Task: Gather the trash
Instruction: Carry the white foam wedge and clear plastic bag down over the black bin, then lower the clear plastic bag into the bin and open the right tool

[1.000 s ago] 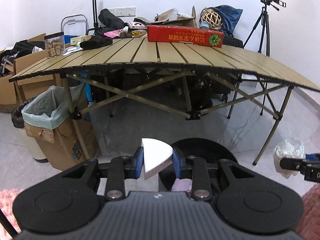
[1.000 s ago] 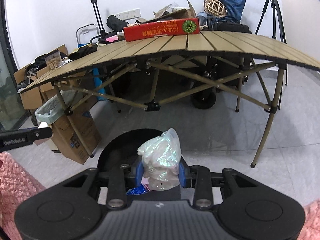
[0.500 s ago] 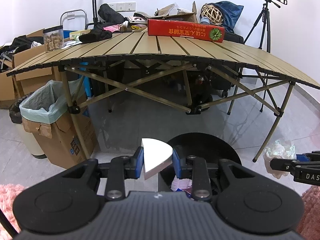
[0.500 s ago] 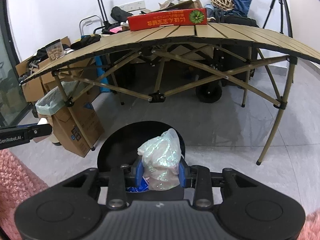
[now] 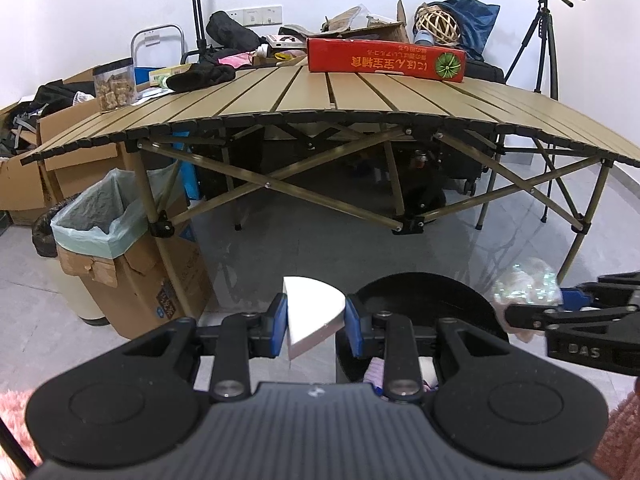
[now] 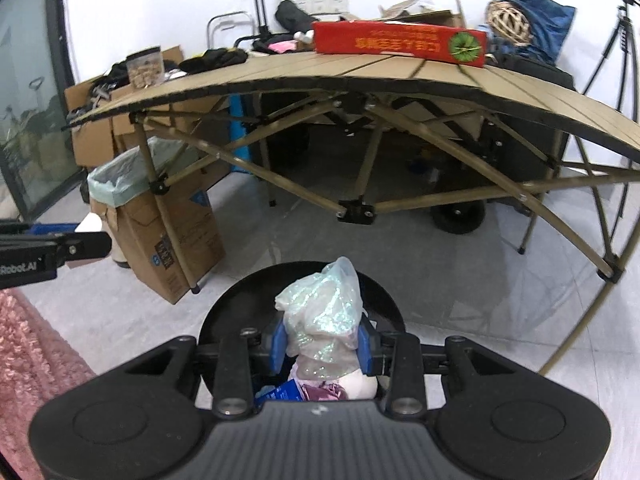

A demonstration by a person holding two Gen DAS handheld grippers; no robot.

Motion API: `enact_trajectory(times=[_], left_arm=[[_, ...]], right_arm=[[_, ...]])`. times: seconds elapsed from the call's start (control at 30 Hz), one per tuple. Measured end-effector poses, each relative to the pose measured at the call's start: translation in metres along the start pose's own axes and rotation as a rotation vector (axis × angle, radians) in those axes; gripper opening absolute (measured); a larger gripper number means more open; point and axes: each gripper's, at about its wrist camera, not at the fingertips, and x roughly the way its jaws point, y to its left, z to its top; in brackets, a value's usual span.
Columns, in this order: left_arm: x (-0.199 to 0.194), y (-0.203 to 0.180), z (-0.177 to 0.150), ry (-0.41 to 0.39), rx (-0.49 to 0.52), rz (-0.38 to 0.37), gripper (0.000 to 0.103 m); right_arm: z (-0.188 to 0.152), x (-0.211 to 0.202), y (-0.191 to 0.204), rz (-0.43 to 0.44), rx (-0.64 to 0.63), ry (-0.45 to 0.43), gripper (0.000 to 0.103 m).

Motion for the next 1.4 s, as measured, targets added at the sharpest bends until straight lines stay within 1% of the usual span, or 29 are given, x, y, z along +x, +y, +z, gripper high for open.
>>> enact_trajectory(times=[0.2, 0.33, 0.57, 0.77, 0.9, 1.03, 1.07, 1.1, 1.17, 1.23, 1.27, 1.3, 1.33, 1.37, 1.4], left_arm=[[0.007, -0.001, 0.005, 0.007, 0.002, 0.014, 0.031], [0.014, 0.001, 0.011, 0.022, -0.017, 0.007, 0.031], [0.027, 0.001, 0.021, 0.035, -0.020, 0.013, 0.031], [0.037, -0.002, 0.030, 0.033, -0.014, 0.023, 0.031], [0.040, -0.003, 0.025, 0.058, -0.013, 0.024, 0.031], [0.040, -0.002, 0.021, 0.064, -0.008, 0.023, 0.031], [0.040, -0.002, 0.020, 0.064, -0.008, 0.023, 0.031], [0.040, -0.001, 0.020, 0.065, -0.009, 0.023, 0.031], [0.040, -0.001, 0.019, 0.068, -0.013, 0.024, 0.031], [0.040, 0.000, 0.019, 0.070, -0.017, 0.024, 0.031], [0.040, 0.000, 0.019, 0.070, -0.017, 0.026, 0.031], [0.040, 0.000, 0.019, 0.070, -0.016, 0.029, 0.031], [0.041, 0.000, 0.019, 0.070, -0.015, 0.031, 0.031], [0.041, 0.000, 0.019, 0.071, -0.016, 0.033, 0.031], [0.042, 0.000, 0.019, 0.073, -0.017, 0.034, 0.031]], right_arm=[[0.010, 0.028, 0.008, 0.011, -0.039, 0.042, 0.033], [0.016, 0.046, 0.014, 0.009, -0.053, 0.062, 0.033], [0.016, 0.076, 0.020, 0.001, -0.069, 0.108, 0.034], [0.017, 0.089, 0.015, -0.004, -0.060, 0.130, 0.033], [0.014, 0.098, 0.012, -0.010, -0.049, 0.153, 0.033], [0.010, 0.103, 0.008, -0.006, -0.029, 0.183, 0.036], [0.009, 0.103, 0.007, -0.003, -0.022, 0.185, 0.038], [0.009, 0.102, 0.005, -0.001, -0.013, 0.185, 0.042], [0.009, 0.102, 0.003, 0.002, 0.003, 0.186, 0.045], [0.009, 0.100, 0.000, 0.005, 0.012, 0.185, 0.050], [0.009, 0.100, 0.000, 0.004, 0.015, 0.184, 0.058], [0.010, 0.099, -0.001, 0.001, 0.016, 0.182, 0.069], [0.010, 0.098, -0.002, -0.003, 0.017, 0.178, 0.074], [0.010, 0.097, -0.002, -0.004, 0.018, 0.174, 0.083], [0.010, 0.097, -0.002, -0.003, 0.019, 0.172, 0.090]])
